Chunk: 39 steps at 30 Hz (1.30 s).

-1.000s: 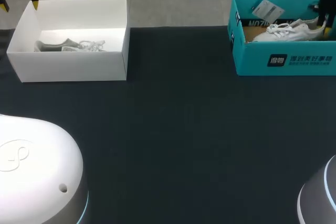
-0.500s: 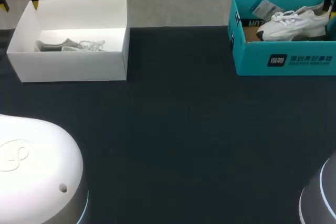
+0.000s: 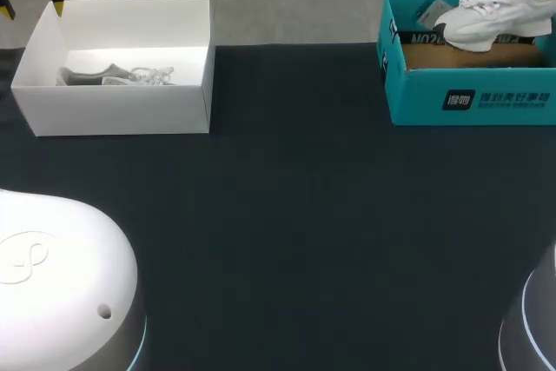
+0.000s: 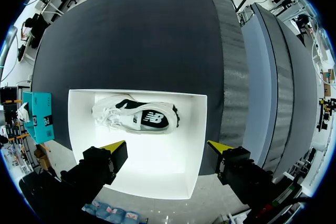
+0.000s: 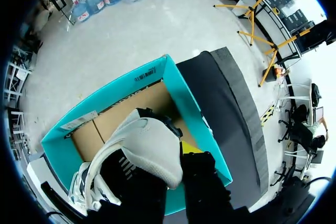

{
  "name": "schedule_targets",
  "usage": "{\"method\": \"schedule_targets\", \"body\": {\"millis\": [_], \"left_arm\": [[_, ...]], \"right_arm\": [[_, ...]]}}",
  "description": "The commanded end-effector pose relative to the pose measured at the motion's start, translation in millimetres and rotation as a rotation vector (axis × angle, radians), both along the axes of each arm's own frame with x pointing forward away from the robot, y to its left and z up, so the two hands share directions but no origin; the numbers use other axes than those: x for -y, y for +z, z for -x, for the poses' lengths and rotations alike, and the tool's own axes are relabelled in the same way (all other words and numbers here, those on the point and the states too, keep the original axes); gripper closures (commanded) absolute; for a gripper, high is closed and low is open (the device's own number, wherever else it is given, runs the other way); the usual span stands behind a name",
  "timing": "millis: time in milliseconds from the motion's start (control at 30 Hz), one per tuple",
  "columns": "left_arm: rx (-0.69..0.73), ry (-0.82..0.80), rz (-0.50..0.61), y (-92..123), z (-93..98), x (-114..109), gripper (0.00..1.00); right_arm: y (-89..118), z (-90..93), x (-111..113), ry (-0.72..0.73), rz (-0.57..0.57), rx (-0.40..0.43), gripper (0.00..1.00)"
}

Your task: Take the shoe out of the shoebox, open the shoe tongue, remove and reinsert the insole, then place the shoe into the shoebox

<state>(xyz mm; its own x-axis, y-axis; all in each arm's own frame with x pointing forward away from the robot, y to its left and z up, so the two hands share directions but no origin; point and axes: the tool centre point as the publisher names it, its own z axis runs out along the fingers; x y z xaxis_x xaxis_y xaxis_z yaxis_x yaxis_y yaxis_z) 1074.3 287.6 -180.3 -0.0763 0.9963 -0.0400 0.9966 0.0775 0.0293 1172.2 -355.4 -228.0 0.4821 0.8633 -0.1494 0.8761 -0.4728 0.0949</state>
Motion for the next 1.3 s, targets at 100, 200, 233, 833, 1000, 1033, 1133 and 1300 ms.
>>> {"method": "schedule_targets", "body": {"millis": [100, 200, 233, 833, 1000, 1033, 1133, 1300], "left_arm": [[0.003, 0.001, -0.003, 0.2, 1.4, 0.3, 0.0], [0.003, 0.001, -0.003, 0.2, 1.4, 0.3, 0.0], [0.003, 0.001, -0.003, 0.2, 1.4, 0.3, 0.0], [0.003, 0.001, -0.003, 0.2, 1.4, 0.3, 0.0], [0.003, 0.001, -0.003, 0.2, 1.4, 0.3, 0.0], [0.003, 0.001, -0.003, 0.2, 1.4, 0.3, 0.0], [0.003, 0.001, -0.003, 0.2, 1.4, 0.3, 0.0], [0.003, 0.001, -0.003, 0.2, 1.4, 0.3, 0.0]], "right_arm": [[47.4, 5.9, 4.6, 0.018, 0.018, 0.008, 1.0], [64.7, 5.5, 7.6, 0.028, 0.036, 0.019, 1.0], [70.0, 5.2, 8.3, 0.029, 0.038, 0.022, 1.0], [122.9, 5.1, -1.7, 0.044, 0.02, 0.062, 1.0], [122.9, 5.1, -1.7, 0.044, 0.02, 0.062, 1.0], [122.9, 5.1, -1.7, 0.044, 0.02, 0.062, 1.0], [122.9, 5.1, -1.7, 0.044, 0.02, 0.062, 1.0], [122.9, 5.1, -1.7, 0.044, 0.02, 0.062, 1.0]]}}
